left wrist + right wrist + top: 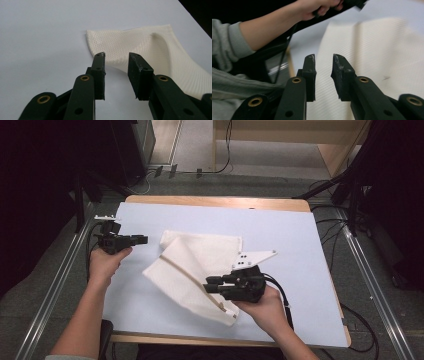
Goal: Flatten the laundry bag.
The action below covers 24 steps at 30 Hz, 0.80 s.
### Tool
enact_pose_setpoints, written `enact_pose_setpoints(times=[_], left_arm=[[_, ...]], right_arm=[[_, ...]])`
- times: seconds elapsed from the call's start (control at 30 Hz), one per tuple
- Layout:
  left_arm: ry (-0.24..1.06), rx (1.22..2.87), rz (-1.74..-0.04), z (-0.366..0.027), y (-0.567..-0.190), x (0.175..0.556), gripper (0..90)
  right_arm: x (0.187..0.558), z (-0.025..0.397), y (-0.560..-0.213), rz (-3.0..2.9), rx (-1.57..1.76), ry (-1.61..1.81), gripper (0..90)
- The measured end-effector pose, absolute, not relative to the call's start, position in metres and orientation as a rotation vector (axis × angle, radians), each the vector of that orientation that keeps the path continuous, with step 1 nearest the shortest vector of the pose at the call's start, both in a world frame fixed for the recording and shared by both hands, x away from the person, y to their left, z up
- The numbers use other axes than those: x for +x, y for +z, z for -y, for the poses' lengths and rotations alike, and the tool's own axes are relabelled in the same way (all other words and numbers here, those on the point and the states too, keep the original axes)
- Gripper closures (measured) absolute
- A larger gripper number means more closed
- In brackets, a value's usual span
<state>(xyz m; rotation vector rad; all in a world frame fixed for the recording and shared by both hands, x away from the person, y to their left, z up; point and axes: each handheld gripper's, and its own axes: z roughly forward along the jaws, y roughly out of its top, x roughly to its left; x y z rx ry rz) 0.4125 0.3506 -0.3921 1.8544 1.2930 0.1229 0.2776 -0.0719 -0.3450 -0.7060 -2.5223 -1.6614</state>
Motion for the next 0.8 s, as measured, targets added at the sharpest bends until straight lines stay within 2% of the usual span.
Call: enact_pose_setpoints(times=[0.3,0.8], left_arm=[[0.112,1.905,-1.267,-0.337,-0.395,0.414,64.4],[0.105,1.945,-1.225,-0.321,-0.396,0.408,57.7]], right_arm=[[0.310,0.099,-0.368,2.627,-0.947,-1.586,75.9],[0.392,0.115,-0.438,2.708,-1.336,-1.374,72.3]])
